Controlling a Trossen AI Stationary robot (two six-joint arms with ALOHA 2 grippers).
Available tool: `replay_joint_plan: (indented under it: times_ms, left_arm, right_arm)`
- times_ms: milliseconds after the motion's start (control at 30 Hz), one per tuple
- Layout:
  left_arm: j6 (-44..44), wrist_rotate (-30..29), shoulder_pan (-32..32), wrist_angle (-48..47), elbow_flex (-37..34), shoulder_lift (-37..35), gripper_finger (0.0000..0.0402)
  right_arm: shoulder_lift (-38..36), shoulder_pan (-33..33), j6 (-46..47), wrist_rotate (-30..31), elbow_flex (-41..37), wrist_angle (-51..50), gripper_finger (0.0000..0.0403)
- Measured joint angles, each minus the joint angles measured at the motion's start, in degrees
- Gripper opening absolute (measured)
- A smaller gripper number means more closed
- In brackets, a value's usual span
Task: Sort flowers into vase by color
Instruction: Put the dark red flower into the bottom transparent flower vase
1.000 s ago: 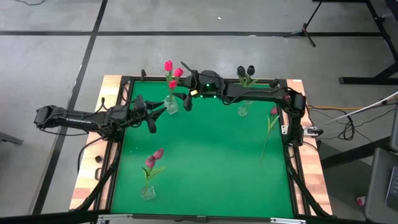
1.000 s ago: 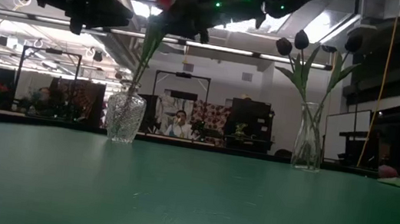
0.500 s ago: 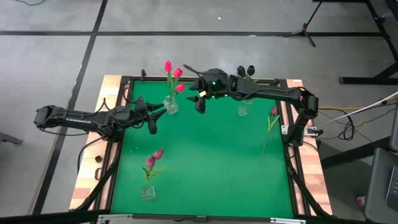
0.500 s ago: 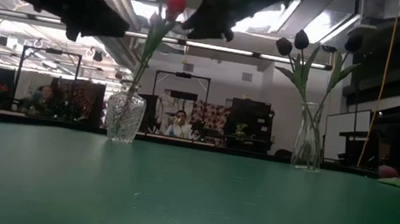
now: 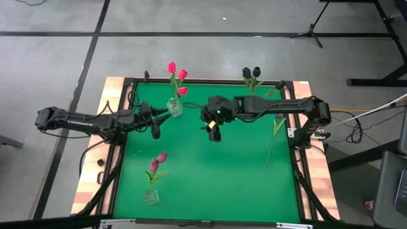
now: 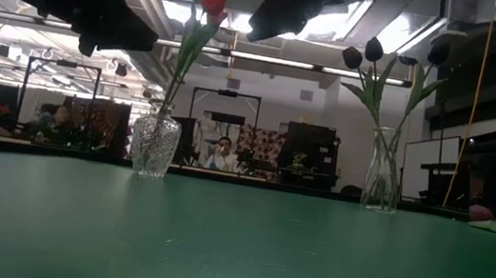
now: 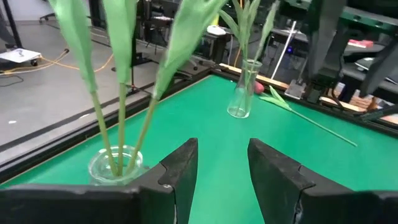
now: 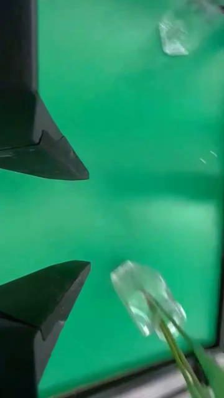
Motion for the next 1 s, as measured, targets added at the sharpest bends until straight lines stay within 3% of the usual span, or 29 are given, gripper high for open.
replay_joint_plan:
  times_ms: [267,467,700,867,1000]
  left_arm:
    - [-0.1,0.0,-2.3,0.0,0.0,0.0,0.0137]
    - [-0.3,0.0,-3.9,0.1,0.0,0.0,0.0137]
    - [-1.2,0.0,-5.5,0.5,0.0,-0.9,0.0137]
    - [-1.2,0.0,-6.9,0.8,0.0,-4.6,0.0137]
    - [-1.4,0.0,-7.9,0.0,0.1,-7.2,0.0137]
  right_arm:
    - [-1.1,3.6,0.2,-2.1,0.0,-3.9,0.0222]
    - [-6.0,4.9,1.2,-1.6,0.0,-4.8,0.0222]
    - [-13.0,7.2,4.5,-0.4,-0.1,-13.1,0.0222]
    - [-18.6,10.1,7.9,6.6,0.0,-16.3,0.0222]
    - [-21.4,13.4,21.7,19.9,0.0,-29.1,0.0222]
